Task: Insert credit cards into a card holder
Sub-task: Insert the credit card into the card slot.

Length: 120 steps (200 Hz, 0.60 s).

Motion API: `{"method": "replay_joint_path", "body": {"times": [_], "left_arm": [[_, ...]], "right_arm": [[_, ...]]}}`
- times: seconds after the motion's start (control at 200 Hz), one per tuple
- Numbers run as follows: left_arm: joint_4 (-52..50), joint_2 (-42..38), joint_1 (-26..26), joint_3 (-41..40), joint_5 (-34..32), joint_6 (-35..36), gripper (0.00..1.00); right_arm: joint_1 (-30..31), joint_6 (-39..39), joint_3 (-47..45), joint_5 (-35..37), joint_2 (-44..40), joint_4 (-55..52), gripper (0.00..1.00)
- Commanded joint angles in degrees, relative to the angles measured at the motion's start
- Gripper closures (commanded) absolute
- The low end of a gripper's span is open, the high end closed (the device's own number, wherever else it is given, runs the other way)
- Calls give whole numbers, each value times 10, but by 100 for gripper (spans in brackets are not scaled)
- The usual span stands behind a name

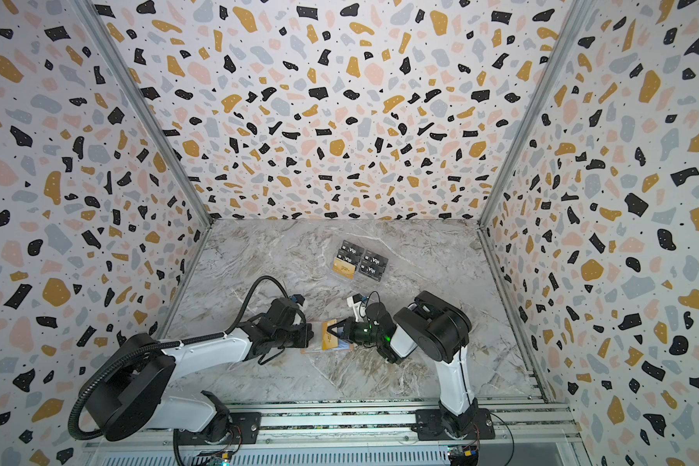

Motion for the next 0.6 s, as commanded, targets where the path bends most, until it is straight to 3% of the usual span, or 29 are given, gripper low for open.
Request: {"method": "replay_joint_path", "body": {"times": [0.0,0.305,0.596], "left_arm": [[-18,-6,-2,-6,0,7,100],[-18,-6,-2,-6,0,8,100],[-19,-6,-2,-4,0,9,100]], "right_arm": [[8,-1,11,3,5,28,100],[10,-26,7,19,-4,17,100],[11,-84,15,51,-54,-83,100]]}}
